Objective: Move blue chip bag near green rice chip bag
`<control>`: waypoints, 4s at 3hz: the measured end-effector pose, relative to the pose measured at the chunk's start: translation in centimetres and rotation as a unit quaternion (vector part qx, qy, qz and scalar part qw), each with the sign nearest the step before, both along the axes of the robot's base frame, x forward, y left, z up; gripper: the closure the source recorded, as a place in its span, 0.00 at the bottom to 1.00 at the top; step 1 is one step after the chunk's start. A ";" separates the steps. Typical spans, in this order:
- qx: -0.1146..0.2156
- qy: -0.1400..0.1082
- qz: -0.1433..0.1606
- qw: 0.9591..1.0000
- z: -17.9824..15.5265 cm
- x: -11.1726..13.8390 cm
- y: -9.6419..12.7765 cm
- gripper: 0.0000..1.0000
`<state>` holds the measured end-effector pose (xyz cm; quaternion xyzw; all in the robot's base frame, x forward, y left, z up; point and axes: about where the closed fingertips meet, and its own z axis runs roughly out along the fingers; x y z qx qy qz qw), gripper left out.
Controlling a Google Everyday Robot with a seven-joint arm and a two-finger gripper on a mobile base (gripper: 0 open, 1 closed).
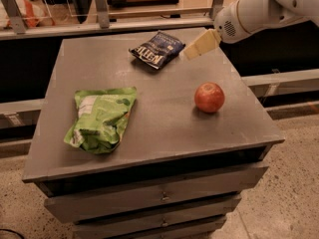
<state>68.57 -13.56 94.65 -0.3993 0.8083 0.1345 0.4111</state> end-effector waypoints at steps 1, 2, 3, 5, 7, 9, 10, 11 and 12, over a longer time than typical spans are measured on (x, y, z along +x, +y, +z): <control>-0.001 -0.015 -0.018 1.000 0.4 -0.1 0.0 0.00; 0.004 -0.043 -0.058 0.997 0.4 -0.3 0.0 0.00; 0.020 -0.083 -0.096 0.992 0.9 1.6 0.2 0.00; 0.040 -0.097 -0.096 0.990 0.8 6.0 1.9 0.00; 0.050 -0.050 -0.028 0.997 -2.7 9.0 3.9 0.00; 0.051 -0.035 0.044 0.997 -5.9 11.0 6.5 0.00; 0.048 -0.036 0.059 0.996 -6.9 11.7 7.5 0.00; 0.035 -0.034 0.065 0.997 -7.8 12.3 8.3 0.00; 0.013 -0.027 0.058 0.998 -8.7 12.6 8.7 0.00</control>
Offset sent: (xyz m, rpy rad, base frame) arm 0.0253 -0.0127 0.0340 0.0853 -0.3249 -0.3243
